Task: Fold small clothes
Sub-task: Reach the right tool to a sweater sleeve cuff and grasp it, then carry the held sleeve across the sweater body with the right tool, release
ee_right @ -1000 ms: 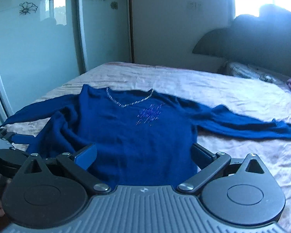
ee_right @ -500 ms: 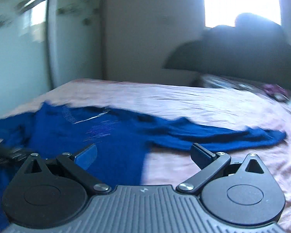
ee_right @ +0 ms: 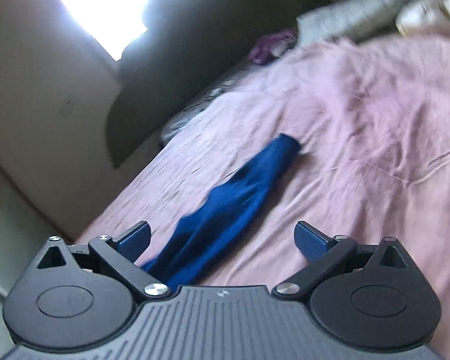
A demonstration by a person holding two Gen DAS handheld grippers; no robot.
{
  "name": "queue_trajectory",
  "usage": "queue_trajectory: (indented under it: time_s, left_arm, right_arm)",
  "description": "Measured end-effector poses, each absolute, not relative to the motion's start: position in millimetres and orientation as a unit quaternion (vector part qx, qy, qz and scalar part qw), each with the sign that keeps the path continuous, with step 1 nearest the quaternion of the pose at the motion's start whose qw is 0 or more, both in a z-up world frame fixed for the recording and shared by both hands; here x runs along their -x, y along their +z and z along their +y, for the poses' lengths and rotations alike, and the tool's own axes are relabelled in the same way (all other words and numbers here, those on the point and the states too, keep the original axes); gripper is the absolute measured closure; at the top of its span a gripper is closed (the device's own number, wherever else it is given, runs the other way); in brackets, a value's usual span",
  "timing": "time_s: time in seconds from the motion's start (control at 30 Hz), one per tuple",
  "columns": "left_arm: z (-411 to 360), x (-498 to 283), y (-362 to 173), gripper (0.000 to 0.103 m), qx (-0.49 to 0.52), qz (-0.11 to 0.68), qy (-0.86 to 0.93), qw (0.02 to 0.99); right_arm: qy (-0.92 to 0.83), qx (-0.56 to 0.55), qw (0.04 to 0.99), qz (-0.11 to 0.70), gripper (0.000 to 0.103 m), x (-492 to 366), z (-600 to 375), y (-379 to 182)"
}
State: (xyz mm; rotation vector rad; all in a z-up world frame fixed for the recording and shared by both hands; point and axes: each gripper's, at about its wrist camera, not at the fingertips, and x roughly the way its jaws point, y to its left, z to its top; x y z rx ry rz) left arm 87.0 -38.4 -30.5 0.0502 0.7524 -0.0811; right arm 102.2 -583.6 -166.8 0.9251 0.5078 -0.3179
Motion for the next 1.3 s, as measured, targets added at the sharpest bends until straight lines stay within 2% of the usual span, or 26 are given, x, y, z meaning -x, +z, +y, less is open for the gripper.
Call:
queue_trajectory:
  time_s: [0.13, 0.17, 0.2, 0.27, 0.3, 0.37, 0.57, 0.83, 1.3]
  left_arm:
    - [-44.0, -90.8, -32.4, 0.0, -0.035, 0.374, -0.037, 0.926]
    - [-45.6, -91.8, -32.7, 0.0, -0.038, 0.374, -0.037, 0.926]
    - [-47.1, -92.7, -32.9, 0.0, -0.04, 0.374, -0.037, 0.926]
    - [-49.7, -93.6, -33.4, 0.0, -0.045, 0.376, -0.038, 0.925]
    - [-50.6, -94.4, -33.8, 0.0, -0.048, 0.377, -0.038, 0.924]
    - [-52.7, -95.8, -34.4, 0.0, -0.052, 0.379, -0.036, 0.923]
    - [-50.8, -97.5, -33.5, 0.0, -0.053, 0.376, -0.035, 0.924]
    - [-48.3, -99.3, -33.8, 0.0, -0.056, 0.377, -0.03, 0.924]
    - [-38.2, -99.8, -31.3, 0.0, -0.054, 0.371, -0.022, 0.927]
  right_arm:
    - [-0.167, -0.452, 0.846, 0.227, 0.011, -122.5, -607.7, -179.5]
    - [-0.172, -0.454, 0.845, 0.226, 0.019, -130.1, -610.8, -182.2]
    - [-0.178, -0.452, 0.844, 0.227, 0.027, -136.5, -613.3, -184.5]
    - [-0.188, -0.454, 0.837, 0.242, 0.063, -153.5, -619.3, -192.6]
    - [-0.197, -0.456, 0.832, 0.247, 0.069, -156.9, -622.4, -196.3]
    - [-0.213, -0.46, 0.825, 0.251, 0.089, -159.3, -627.0, -200.0]
    - [-0.232, -0.424, 0.846, 0.224, 0.096, -148.0, -620.3, -180.6]
    - [-0.151, -0.365, 0.899, 0.189, 0.097, -147.8, -579.0, -123.8]
    - [0.045, -0.366, 0.906, 0.208, 0.097, -174.2, -469.9, -89.4]
